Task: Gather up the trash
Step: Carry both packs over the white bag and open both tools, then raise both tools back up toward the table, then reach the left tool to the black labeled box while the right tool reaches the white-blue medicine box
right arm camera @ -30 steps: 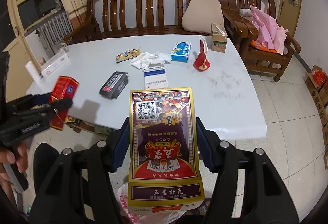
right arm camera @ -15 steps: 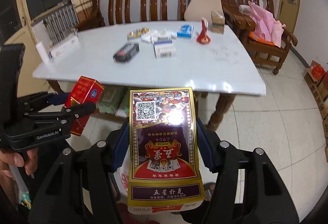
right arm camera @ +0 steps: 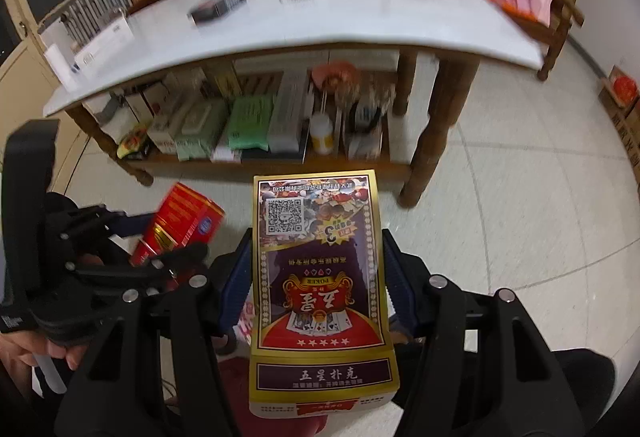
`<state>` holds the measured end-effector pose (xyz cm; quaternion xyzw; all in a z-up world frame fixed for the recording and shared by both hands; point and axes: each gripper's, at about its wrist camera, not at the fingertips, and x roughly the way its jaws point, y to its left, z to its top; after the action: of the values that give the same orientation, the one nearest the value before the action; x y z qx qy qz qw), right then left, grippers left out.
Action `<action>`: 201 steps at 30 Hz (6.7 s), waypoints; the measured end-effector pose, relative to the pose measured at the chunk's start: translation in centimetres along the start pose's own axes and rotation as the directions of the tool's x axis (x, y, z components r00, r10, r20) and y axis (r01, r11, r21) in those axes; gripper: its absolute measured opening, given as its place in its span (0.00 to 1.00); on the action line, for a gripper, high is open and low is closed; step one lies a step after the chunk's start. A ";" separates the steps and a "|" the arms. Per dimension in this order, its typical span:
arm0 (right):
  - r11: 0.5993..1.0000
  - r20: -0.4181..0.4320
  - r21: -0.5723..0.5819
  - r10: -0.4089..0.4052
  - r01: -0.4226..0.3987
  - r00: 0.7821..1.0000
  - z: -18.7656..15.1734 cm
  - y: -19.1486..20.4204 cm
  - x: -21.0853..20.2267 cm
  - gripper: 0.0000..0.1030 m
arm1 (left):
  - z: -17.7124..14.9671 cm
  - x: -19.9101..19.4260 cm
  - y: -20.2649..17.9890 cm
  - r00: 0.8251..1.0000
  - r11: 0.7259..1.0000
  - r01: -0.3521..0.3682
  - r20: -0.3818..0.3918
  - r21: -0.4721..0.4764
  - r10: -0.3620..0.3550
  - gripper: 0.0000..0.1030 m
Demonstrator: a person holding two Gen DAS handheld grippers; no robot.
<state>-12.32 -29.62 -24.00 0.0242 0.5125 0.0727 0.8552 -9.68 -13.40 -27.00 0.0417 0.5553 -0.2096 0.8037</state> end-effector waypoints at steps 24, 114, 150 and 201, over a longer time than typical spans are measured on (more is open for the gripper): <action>0.989 -0.331 0.146 0.023 0.027 0.943 -5.3 -2.1 17.4 0.57 | -4.6 15.6 0.1 0.957 0.995 -0.003 -0.290 0.104 0.033 0.52; 0.997 0.487 -0.058 -0.017 0.052 0.873 11.8 2.9 -18.2 0.93 | 9.1 -15.6 3.8 0.865 0.968 -0.221 0.434 -0.123 0.252 0.92; 0.995 0.329 -0.097 -0.004 0.038 0.944 25.0 4.2 -11.8 0.94 | 18.7 -12.2 9.8 0.883 0.954 -0.242 0.369 -0.175 0.292 0.92; 0.989 -0.052 -0.127 -0.077 0.070 0.996 33.6 3.2 10.0 0.94 | 25.3 -0.5 13.6 0.941 0.968 -0.232 0.228 -0.100 0.249 0.92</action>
<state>21.55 -23.83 -16.51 -0.0506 0.5317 0.0740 0.8422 17.58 -8.48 -19.17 0.0550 0.4526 -0.0933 0.8851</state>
